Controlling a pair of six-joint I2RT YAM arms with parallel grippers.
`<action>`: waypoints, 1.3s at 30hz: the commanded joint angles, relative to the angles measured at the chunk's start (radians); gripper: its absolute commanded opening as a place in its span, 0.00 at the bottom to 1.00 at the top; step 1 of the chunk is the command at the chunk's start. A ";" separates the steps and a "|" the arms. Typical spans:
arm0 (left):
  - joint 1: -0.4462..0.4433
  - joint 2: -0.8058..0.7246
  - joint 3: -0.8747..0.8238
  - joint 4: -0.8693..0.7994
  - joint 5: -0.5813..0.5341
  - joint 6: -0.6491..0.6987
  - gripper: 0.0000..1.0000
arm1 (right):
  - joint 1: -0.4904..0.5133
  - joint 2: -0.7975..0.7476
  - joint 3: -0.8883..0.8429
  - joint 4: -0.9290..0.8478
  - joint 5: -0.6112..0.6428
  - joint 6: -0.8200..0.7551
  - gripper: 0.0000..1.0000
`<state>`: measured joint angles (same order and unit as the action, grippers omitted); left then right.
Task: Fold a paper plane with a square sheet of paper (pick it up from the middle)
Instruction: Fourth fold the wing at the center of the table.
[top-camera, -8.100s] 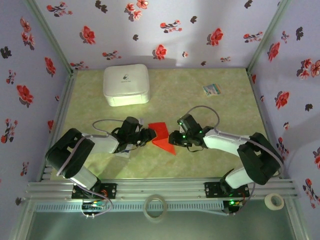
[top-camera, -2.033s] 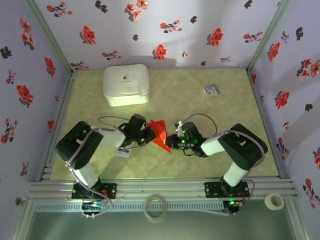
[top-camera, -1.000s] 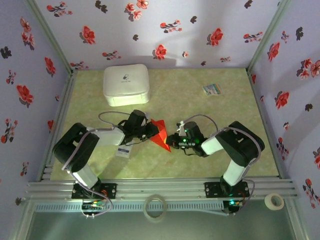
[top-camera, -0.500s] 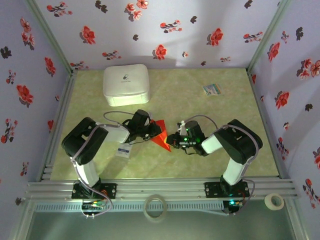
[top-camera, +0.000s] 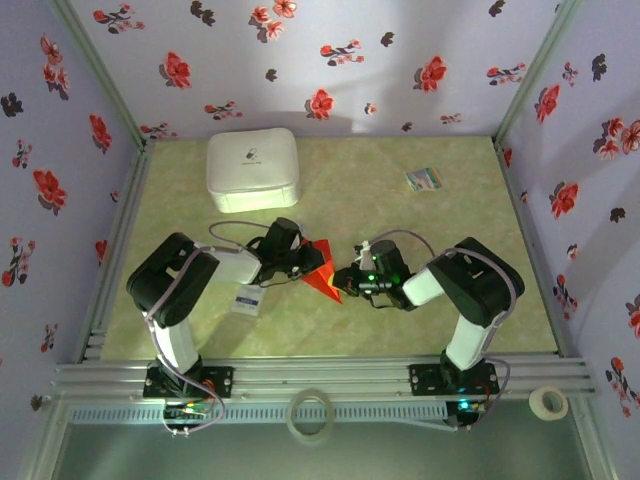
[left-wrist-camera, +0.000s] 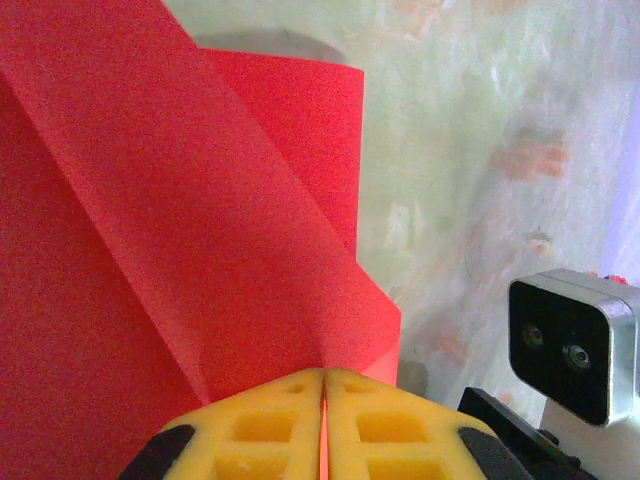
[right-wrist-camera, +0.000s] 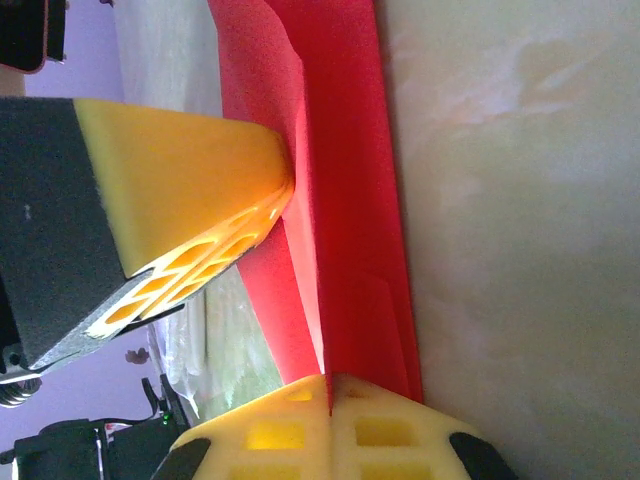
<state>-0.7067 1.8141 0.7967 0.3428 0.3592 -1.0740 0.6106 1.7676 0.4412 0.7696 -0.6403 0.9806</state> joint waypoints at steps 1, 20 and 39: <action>0.007 0.028 0.026 -0.021 -0.013 0.000 0.09 | 0.009 0.043 0.014 -0.104 0.035 -0.008 0.06; 0.019 0.068 0.051 -0.087 -0.022 0.017 0.08 | 0.002 0.047 0.011 -0.117 0.043 -0.003 0.07; 0.023 0.071 0.011 -0.078 -0.045 0.008 0.06 | 0.029 -0.110 0.053 -0.411 0.062 -0.115 0.25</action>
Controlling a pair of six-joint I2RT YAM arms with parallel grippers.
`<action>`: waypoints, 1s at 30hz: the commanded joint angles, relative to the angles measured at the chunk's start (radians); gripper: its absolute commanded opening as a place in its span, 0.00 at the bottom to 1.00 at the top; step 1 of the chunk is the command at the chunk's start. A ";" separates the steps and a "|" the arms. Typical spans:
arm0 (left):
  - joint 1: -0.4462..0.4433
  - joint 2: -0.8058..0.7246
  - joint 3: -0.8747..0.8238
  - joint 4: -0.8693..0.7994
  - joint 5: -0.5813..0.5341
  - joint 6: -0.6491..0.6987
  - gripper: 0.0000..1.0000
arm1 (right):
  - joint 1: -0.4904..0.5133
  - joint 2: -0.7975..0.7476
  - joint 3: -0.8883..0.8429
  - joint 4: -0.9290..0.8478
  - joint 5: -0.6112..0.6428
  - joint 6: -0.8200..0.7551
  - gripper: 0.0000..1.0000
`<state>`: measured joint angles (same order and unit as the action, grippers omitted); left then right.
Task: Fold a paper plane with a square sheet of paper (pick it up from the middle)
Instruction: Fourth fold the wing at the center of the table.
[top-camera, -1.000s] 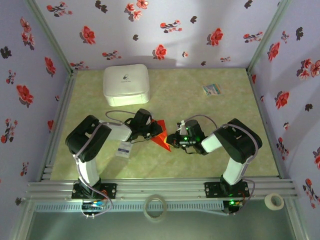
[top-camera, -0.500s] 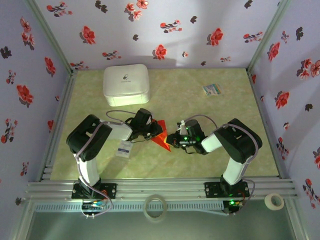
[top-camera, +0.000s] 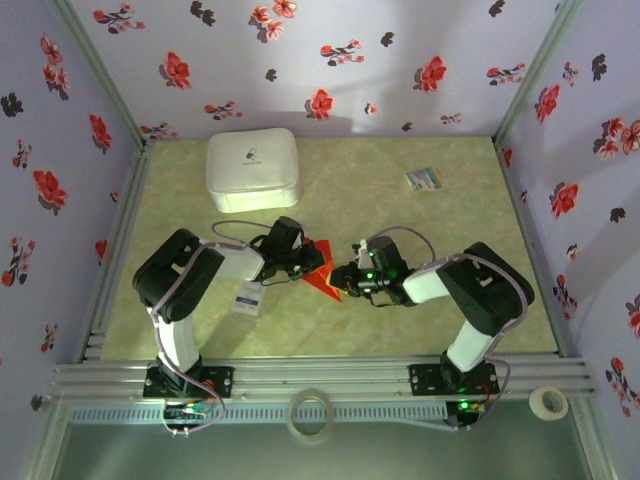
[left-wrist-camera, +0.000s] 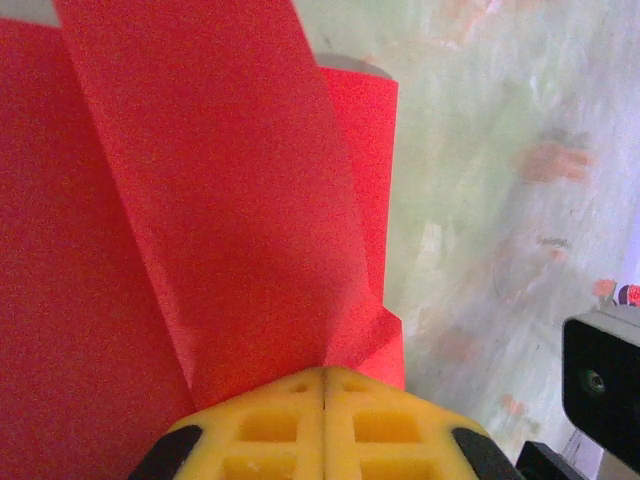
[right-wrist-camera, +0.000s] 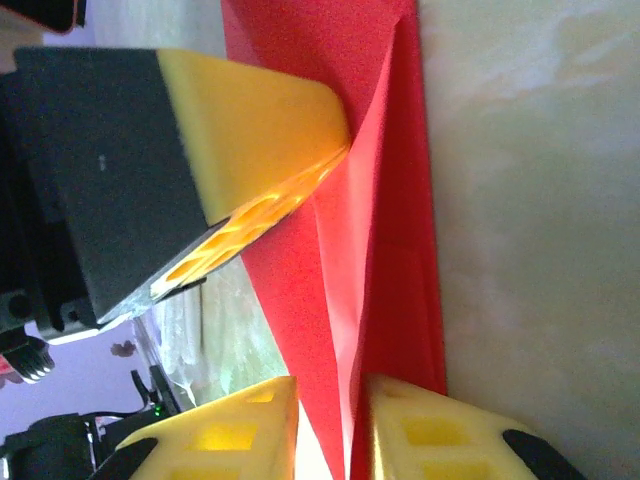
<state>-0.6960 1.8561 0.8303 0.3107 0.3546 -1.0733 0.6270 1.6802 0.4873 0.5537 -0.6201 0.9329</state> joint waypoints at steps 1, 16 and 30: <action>0.012 0.029 -0.023 -0.044 -0.039 0.007 0.06 | 0.015 -0.024 0.011 -0.216 0.042 -0.076 0.25; 0.012 0.031 -0.026 -0.035 -0.036 0.002 0.06 | 0.025 -0.026 -0.008 -0.275 0.049 -0.086 0.16; 0.012 0.028 -0.032 -0.027 -0.036 -0.002 0.06 | 0.033 -0.060 -0.025 -0.328 0.062 -0.091 0.11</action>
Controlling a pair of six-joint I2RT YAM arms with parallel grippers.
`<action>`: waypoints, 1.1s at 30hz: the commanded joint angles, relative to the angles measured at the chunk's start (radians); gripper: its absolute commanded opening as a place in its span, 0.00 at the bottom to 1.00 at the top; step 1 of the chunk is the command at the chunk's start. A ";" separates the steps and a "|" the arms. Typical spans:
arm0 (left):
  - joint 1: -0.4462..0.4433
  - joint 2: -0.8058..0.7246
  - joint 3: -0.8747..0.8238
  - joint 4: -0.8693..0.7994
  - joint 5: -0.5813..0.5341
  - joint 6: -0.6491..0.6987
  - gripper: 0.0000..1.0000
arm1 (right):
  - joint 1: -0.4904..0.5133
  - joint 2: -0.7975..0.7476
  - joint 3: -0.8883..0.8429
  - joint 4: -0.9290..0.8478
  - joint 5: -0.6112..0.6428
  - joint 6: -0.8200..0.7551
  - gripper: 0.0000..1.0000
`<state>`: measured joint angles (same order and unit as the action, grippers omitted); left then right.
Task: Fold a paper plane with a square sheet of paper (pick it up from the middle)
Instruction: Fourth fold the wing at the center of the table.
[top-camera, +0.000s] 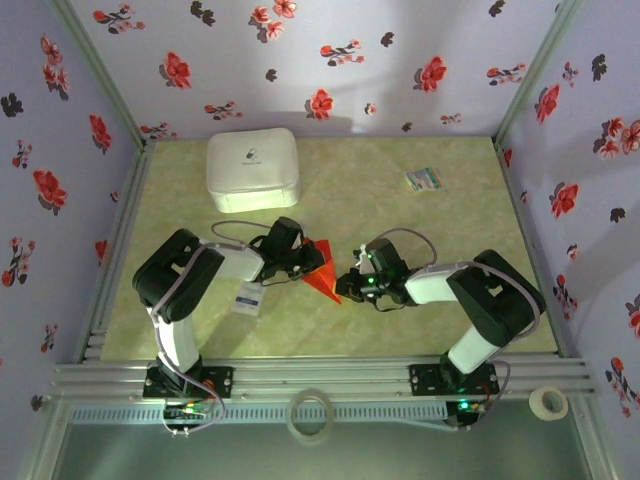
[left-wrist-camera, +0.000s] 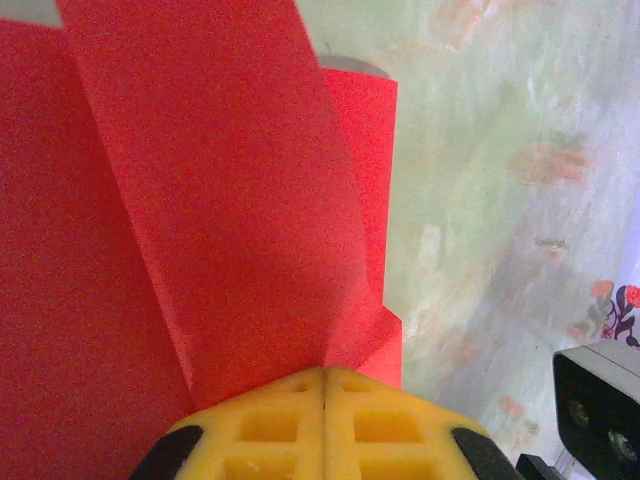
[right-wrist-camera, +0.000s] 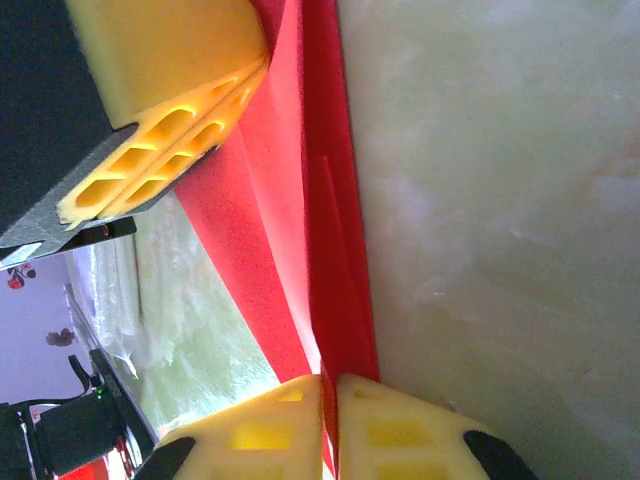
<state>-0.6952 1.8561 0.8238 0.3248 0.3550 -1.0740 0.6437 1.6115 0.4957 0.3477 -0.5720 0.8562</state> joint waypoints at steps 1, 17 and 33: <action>0.011 0.026 -0.026 -0.041 -0.037 -0.001 0.06 | 0.017 0.008 -0.034 -0.119 0.010 -0.012 0.11; 0.011 0.026 -0.032 -0.032 -0.037 -0.004 0.06 | 0.027 0.009 -0.069 -0.116 0.016 0.015 0.06; 0.013 0.025 -0.037 -0.027 -0.036 -0.006 0.05 | 0.040 -0.030 -0.083 -0.181 0.061 0.014 0.09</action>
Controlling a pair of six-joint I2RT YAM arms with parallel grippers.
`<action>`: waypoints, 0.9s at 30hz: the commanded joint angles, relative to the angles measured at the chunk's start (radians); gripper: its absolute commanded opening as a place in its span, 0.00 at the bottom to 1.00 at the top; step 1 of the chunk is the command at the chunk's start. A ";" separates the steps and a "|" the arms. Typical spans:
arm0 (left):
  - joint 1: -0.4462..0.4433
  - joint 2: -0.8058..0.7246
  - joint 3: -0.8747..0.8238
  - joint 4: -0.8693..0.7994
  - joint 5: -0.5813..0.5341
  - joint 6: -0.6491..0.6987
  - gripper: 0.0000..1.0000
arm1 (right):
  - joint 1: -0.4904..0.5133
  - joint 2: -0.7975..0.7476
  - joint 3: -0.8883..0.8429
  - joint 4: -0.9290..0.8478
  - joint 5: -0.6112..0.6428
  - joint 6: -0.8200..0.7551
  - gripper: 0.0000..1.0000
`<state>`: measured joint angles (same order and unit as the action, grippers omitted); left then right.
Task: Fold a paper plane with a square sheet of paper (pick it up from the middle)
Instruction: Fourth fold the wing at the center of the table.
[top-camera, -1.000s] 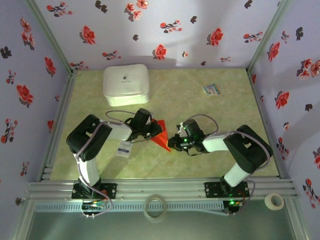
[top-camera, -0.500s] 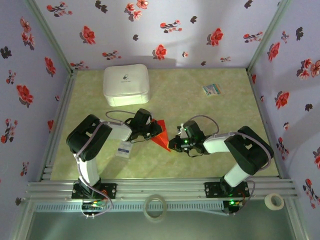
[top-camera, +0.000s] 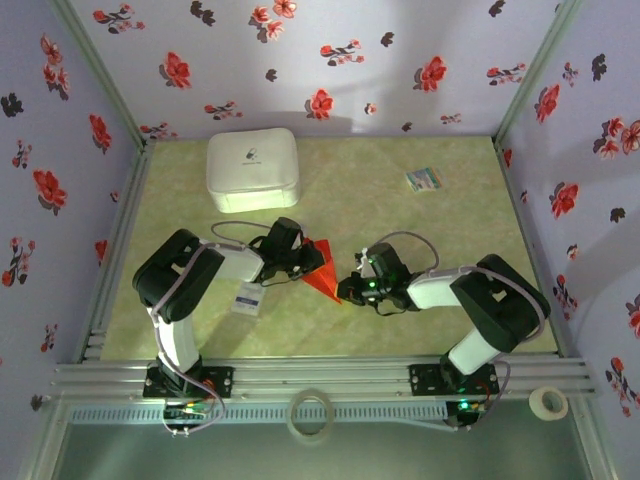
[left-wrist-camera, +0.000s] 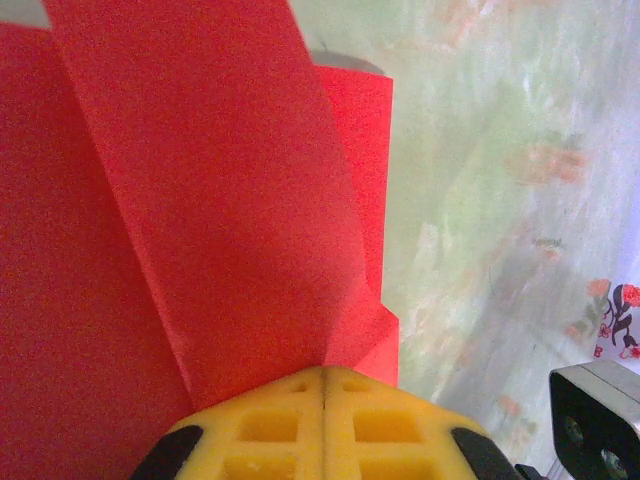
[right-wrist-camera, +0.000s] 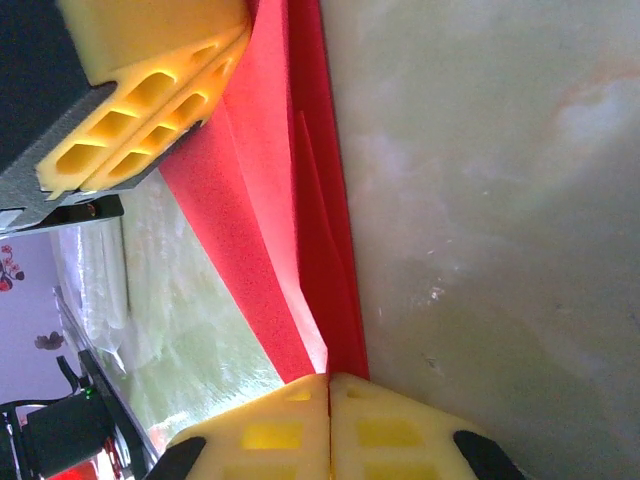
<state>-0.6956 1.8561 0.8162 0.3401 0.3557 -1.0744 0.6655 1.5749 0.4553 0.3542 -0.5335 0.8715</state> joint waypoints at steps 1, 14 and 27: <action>0.013 0.024 -0.031 -0.043 -0.037 -0.005 0.05 | 0.019 -0.004 -0.041 -0.193 0.025 -0.003 0.11; 0.013 0.026 -0.032 -0.036 -0.035 -0.009 0.06 | 0.022 -0.031 -0.034 -0.249 0.056 -0.016 0.08; 0.015 0.022 -0.035 -0.035 -0.037 -0.009 0.06 | 0.023 -0.074 -0.043 -0.276 0.033 -0.008 0.08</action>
<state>-0.6956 1.8561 0.8116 0.3481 0.3573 -1.0843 0.6769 1.5013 0.4473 0.2184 -0.5037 0.8650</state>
